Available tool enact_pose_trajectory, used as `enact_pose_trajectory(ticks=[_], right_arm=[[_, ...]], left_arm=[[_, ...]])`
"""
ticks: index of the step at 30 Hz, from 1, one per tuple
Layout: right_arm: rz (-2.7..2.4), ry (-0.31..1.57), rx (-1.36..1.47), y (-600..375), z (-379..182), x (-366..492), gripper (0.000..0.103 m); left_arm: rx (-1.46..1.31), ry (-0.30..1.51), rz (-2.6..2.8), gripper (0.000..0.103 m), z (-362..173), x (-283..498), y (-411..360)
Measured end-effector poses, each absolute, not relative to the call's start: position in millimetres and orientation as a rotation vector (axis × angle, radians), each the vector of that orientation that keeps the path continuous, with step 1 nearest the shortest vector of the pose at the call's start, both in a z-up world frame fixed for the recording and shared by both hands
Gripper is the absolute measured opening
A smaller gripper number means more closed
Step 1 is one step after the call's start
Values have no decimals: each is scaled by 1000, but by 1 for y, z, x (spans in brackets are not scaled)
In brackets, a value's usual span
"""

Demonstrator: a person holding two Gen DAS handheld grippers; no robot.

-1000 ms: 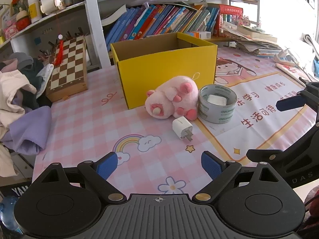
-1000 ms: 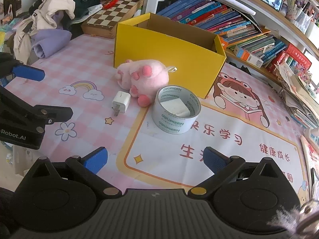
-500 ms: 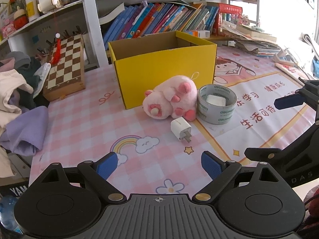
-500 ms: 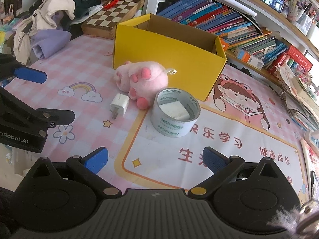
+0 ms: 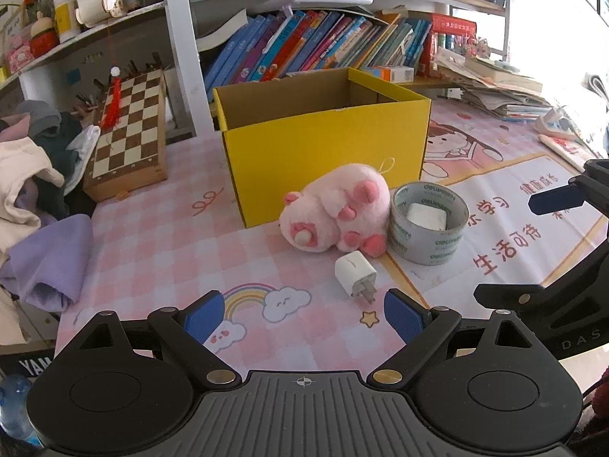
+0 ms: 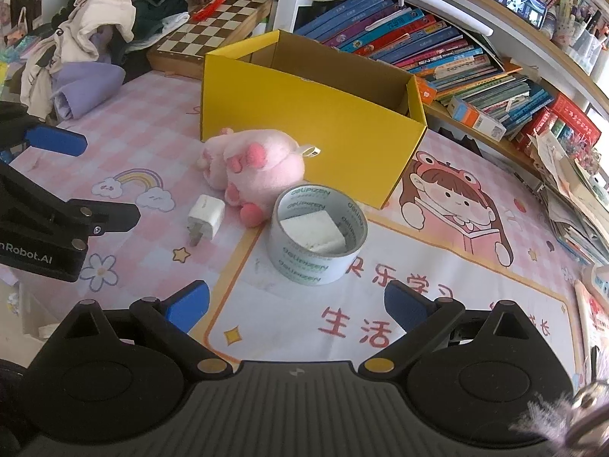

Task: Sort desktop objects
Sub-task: 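Move the left tool toward the white charger plug while the right tool approaches the tape roll, then close the left tool on the white charger plug while the right tool grips the tape roll rim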

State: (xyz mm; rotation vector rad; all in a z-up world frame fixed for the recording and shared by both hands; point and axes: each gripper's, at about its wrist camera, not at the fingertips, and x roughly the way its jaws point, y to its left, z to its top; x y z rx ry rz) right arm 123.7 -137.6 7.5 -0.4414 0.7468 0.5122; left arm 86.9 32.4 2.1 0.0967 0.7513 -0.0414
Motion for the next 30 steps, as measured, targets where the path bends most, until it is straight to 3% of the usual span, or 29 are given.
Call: enact_pose_trajectory(ticks=[24,30], right_arm=[[592,807,-434,-141,-3,185,93],[616,830,-437,-141,-7,197,93]], left_arm=[[96,797,-35,92,-11,129,17],[62,848,-43,82,-22,138,15]])
